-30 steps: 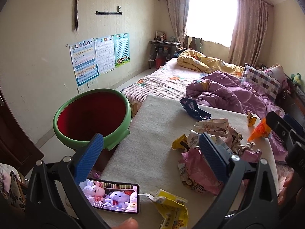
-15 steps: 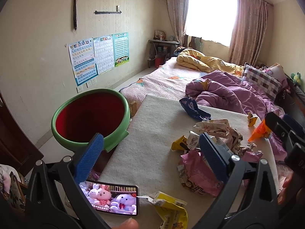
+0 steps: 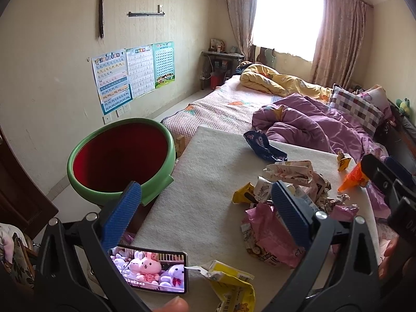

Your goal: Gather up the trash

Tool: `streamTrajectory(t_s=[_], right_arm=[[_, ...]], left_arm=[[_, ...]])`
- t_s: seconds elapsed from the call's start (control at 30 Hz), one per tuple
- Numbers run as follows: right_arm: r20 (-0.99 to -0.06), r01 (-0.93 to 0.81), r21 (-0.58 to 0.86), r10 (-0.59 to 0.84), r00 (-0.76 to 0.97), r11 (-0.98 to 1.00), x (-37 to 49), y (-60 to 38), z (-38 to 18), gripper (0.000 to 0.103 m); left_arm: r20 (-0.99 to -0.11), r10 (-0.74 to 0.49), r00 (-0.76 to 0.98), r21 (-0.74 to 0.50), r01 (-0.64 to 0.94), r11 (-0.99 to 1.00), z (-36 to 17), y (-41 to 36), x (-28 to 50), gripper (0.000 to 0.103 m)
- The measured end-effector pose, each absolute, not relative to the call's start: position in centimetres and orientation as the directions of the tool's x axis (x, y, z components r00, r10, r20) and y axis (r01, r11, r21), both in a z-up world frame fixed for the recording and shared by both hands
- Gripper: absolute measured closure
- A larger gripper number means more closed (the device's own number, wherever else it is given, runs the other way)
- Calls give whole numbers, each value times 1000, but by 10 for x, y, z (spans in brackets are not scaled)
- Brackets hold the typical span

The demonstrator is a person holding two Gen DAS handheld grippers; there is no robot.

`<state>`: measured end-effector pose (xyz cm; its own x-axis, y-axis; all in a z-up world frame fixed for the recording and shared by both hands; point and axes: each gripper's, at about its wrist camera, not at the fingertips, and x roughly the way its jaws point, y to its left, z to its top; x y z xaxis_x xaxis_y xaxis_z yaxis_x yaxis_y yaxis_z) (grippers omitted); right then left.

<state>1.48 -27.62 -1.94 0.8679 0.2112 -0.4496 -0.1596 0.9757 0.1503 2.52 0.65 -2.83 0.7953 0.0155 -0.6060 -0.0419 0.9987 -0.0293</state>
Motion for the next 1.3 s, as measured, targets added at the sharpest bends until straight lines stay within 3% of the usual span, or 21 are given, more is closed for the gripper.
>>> streamTrajectory(t_s=[0.63,0.87,1.1,1.3], right_arm=[[-465,-179,156,232,855,971,11,-271,-21,7],[-585,-238,107,255,770,965,-9,-280,-48,7],[-758,-233,155,266,596,960,-47,-298,-111,7],[-824,-179,331,376,424,927,-65,-301,-154,19]], left_arm=[[-615,-24,788,-43,-4,999,-31,9,20,5],[-685,-142,715,-10,186,983,-59,-4,0,6],[-857,-228,463,-78,320,944,-131,-22,-19,28],[-873,-263,412,-138,309,941,-142,-24,-13,42]])
